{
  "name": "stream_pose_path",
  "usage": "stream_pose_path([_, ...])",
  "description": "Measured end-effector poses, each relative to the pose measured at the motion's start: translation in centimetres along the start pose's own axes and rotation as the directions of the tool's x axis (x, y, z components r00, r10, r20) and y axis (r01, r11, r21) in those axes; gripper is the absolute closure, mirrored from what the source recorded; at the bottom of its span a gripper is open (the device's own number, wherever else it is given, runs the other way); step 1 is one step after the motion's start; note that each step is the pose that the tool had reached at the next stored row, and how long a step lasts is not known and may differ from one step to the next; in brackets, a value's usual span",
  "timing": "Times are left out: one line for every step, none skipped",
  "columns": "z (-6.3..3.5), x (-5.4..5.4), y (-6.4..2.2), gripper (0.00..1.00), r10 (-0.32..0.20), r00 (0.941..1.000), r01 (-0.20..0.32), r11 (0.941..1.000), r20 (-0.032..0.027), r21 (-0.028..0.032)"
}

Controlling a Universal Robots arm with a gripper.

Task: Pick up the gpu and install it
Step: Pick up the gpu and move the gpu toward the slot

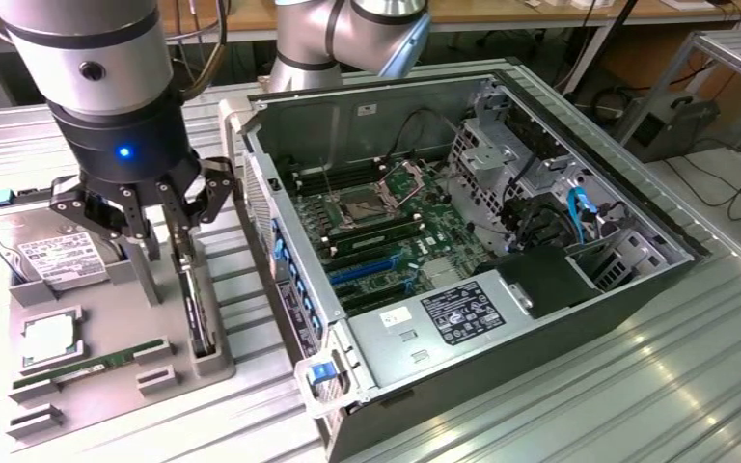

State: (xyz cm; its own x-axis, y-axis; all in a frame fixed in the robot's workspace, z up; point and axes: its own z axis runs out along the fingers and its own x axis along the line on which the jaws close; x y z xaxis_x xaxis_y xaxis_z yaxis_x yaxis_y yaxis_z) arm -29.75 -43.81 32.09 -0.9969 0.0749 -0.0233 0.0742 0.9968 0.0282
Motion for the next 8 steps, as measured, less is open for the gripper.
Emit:
stream_pose_path([0.18,0.0,-0.05,0.64,-0.001,1.0,0.001,1.0,0.0,0.0])
stream_pose_path([0.46,0.0,-0.13,0.64,-0.002,1.0,0.002,1.0,0.0,0.0])
stream_pose_path([0.85,0.0,-0.22,0.64,-0.002,1.0,0.002,1.0,-0.0001,-0.0001])
stream_pose_path([1.05,0.0,-0.27,0.64,-0.002,1.0,0.002,1.0,-0.0001,-0.0001])
stream_pose_path([1.23,0.0,-0.31,0.64,-0.002,1.0,0.002,1.0,0.0,-0.0001])
stream_pose_path([1.41,0.0,-0.34,0.64,-0.002,1.0,0.002,1.0,-0.0001,-0.0001])
stream_pose_path([1.61,0.0,-0.35,0.64,-0.002,1.0,0.002,1.0,-0.0001,-0.0001])
stream_pose_path([1.78,-0.1,-0.36,0.64,-0.002,1.0,0.002,1.0,0.0,-0.0002])
